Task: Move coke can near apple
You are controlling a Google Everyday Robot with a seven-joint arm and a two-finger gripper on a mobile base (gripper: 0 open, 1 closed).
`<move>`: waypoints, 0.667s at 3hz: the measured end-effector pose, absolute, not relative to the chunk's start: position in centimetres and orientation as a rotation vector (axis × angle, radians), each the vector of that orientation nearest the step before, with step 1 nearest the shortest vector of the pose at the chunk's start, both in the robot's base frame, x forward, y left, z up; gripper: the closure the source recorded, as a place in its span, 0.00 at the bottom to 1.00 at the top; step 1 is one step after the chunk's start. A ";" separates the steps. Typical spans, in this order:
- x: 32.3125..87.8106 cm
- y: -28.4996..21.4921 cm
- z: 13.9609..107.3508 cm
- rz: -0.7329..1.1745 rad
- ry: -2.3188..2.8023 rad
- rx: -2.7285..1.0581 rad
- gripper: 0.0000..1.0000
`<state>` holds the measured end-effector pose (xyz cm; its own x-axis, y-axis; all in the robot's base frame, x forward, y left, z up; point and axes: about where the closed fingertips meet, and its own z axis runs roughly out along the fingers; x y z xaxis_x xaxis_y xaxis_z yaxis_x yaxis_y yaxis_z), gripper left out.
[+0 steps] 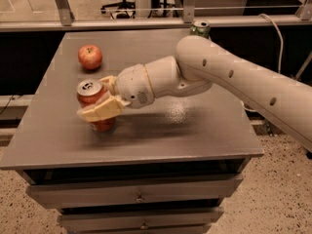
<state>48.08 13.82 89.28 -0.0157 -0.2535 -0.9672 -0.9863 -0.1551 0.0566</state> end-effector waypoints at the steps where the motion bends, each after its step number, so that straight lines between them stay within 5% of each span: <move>1: 54.9 12.6 93.8 1.077 1.310 -1.453 1.00; 2: 54.8 12.7 93.6 1.079 1.311 -1.455 1.00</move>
Offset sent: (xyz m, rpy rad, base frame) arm 0.0539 -0.0091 0.0246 0.0018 -0.0739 -0.0742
